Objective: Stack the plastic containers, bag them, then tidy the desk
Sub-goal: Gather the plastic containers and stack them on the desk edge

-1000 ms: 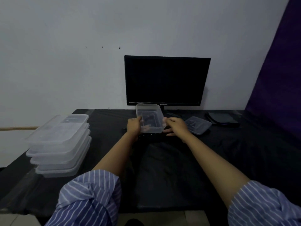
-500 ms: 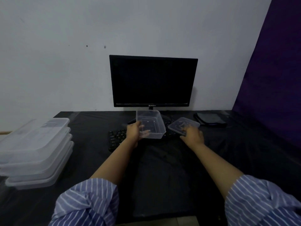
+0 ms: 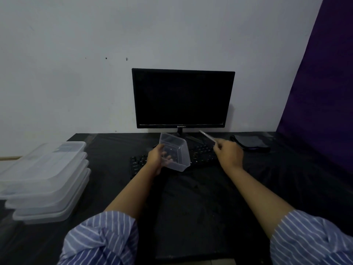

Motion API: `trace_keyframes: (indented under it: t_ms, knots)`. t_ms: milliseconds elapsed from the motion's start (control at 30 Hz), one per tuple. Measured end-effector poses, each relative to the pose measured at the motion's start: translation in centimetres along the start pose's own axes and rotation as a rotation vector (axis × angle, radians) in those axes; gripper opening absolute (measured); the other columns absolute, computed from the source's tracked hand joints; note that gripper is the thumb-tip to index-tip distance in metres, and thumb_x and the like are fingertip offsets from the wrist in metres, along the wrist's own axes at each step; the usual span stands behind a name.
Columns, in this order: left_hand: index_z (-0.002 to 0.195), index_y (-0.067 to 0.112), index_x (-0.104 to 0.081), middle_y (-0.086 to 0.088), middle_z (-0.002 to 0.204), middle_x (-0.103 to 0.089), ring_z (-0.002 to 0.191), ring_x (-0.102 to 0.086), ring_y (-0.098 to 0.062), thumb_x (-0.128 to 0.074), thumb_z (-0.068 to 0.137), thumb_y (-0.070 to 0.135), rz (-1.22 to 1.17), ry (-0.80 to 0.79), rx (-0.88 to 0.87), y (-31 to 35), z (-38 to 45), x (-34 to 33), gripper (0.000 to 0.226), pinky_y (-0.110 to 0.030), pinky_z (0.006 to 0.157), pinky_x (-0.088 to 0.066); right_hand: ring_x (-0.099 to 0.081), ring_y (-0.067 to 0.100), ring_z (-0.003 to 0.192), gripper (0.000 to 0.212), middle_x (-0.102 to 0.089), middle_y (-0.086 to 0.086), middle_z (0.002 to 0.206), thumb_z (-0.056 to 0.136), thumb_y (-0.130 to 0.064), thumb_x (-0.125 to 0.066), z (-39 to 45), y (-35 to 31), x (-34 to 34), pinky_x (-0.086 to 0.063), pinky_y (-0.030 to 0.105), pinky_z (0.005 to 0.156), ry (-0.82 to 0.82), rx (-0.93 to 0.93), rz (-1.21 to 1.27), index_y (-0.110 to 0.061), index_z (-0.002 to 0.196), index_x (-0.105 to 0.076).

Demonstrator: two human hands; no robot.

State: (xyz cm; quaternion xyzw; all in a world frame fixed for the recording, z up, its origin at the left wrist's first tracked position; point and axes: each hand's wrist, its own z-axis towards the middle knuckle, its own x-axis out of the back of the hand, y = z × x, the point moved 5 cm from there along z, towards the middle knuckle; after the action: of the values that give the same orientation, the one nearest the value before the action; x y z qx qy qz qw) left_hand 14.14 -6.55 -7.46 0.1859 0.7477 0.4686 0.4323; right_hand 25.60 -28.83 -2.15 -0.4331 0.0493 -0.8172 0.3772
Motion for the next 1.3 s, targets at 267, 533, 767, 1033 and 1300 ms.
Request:
trace_keyframes:
  t_ms: [267, 533, 767, 1033, 1300]
  knots:
    - [0.147, 0.008, -0.031, -0.022, 0.152, -0.026, 0.136, -0.027, -0.051, -0.037, 0.102, 0.033, -0.005, -0.11, 0.045, 1.0, -0.5, 0.2, 0.052, -0.053, 0.094, -0.041, -0.07, 0.013, 0.069, 0.024, -0.076, -0.005, 0.08, 0.088, -0.028, -0.064, -1.4, -6.9, 0.4, -0.057, 0.031, 0.06, 0.116, 0.221, 0.265, -0.032, 0.111, -0.073]
    - [0.148, 0.013, -0.032, -0.026, 0.14, -0.043, 0.127, -0.043, -0.048, -0.03, 0.1, 0.049, -0.124, -0.119, 0.002, 2.8, -1.4, 2.3, 0.059, -0.051, 0.09, -0.048, -0.063, -0.003, 0.108, 0.022, -0.071, -0.008, 0.115, 0.085, -0.024, -0.072, -3.6, -10.5, -2.4, -0.051, 0.023, 0.095, -0.137, 0.364, 0.658, -0.027, 0.107, -0.075]
    - [0.144, 0.008, -0.038, -0.025, 0.137, -0.049, 0.116, -0.054, -0.045, -0.031, 0.099, 0.053, -0.199, -0.138, -0.031, 3.8, -1.5, 3.5, 0.064, -0.051, 0.094, -0.049, -0.061, -0.002, 0.111, 0.023, -0.066, 0.003, 0.124, 0.081, -0.018, -0.075, -4.3, -11.1, -3.8, -0.047, 0.019, 0.1, -0.366, 0.221, 0.858, -0.028, 0.101, -0.076]
    - [0.132, 0.005, -0.051, -0.022, 0.123, -0.062, 0.112, -0.061, -0.038, -0.052, 0.09, 0.049, -0.134, -0.211, -0.073, 4.5, -2.3, 3.9, 0.061, -0.046, 0.09, -0.054, -0.062, 0.001, 0.112, 0.022, -0.068, 0.002, 0.119, 0.082, -0.01, -0.073, -4.2, -11.5, -4.2, -0.047, 0.017, 0.099, -0.409, 0.21, 0.877, -0.021, 0.101, -0.077]
    - [0.135, -0.006, -0.041, -0.025, 0.117, -0.062, 0.097, -0.067, -0.033, -0.051, 0.093, 0.01, -0.051, -0.288, -0.041, 4.6, -3.3, 3.8, 0.047, -0.037, 0.074, -0.059, -0.068, 0.001, 0.097, 0.015, -0.074, -0.007, 0.102, 0.085, -0.024, -0.073, -4.3, -10.8, -4.6, -0.053, 0.021, 0.087, -0.343, 0.156, 0.849, -0.018, 0.098, -0.078]
